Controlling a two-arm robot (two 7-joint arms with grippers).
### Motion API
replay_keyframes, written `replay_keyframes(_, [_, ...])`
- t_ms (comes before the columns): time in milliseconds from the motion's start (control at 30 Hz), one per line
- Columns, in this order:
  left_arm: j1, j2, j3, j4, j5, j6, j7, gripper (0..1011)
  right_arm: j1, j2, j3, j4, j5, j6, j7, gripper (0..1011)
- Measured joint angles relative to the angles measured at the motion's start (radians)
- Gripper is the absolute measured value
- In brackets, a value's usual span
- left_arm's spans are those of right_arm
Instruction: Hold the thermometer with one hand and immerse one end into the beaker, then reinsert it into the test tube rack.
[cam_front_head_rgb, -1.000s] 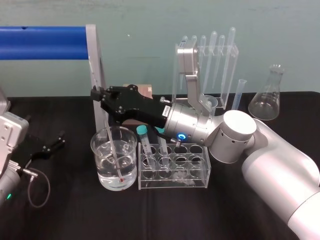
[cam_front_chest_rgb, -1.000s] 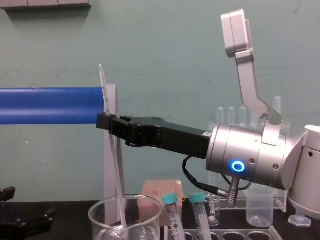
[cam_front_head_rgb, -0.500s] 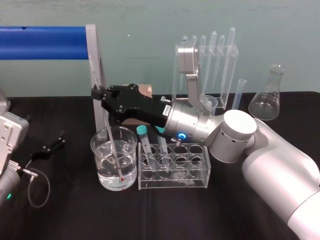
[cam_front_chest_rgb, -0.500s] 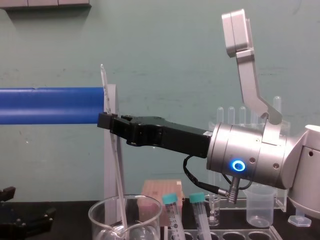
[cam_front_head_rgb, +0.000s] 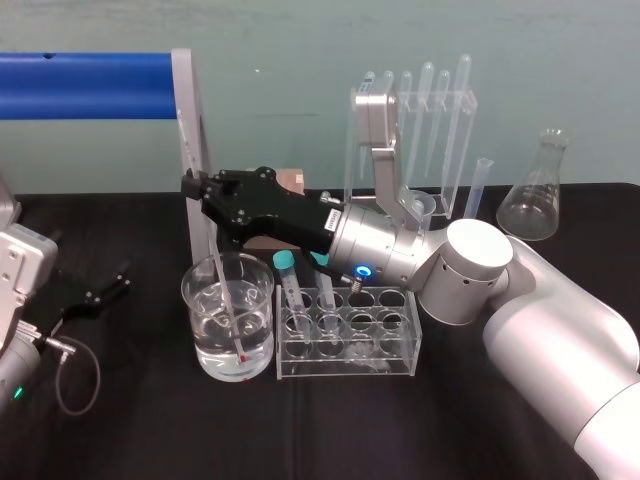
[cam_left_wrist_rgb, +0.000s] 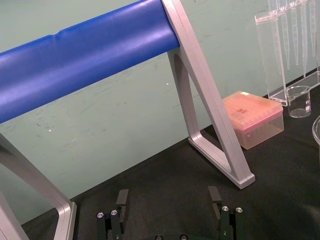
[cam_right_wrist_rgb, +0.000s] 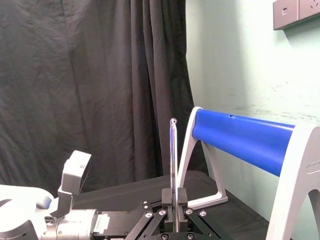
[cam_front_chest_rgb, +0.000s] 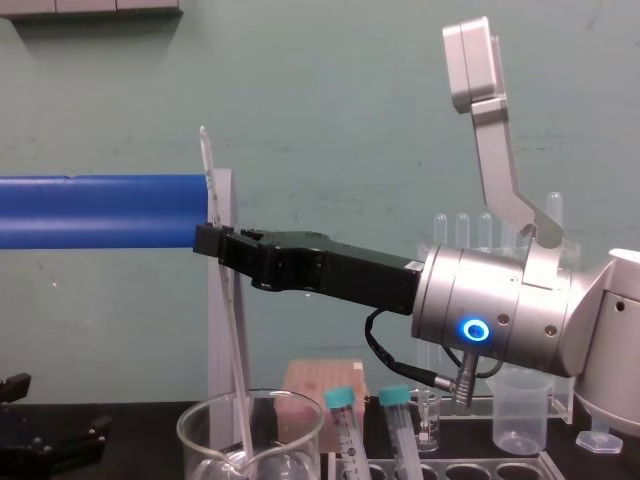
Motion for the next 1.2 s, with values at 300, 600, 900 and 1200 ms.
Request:
replay_keyframes(300, [0.0,0.0,0.0,0.0,0.0,0.0,0.0,1008,0.001,0.0,-0.001,0.002,-0.002,-0.002,0.001,56])
replay_keyframes(600, [0.0,0.0,0.0,0.0,0.0,0.0,0.0,1008,0.0,0.001,-0.002,0.0,-0.002,-0.001,0.004,56])
replay_keyframes(900, [0.0,0.0,0.0,0.0,0.0,0.0,0.0,1008,-0.003,0.005,-0.003,-0.008,-0.004,-0.001,0.003,56])
replay_keyframes(1200, [0.0,0.0,0.0,0.0,0.0,0.0,0.0,1008,-0.003,0.007,-0.002,-0.008,-0.005,-0.001,0.001,56])
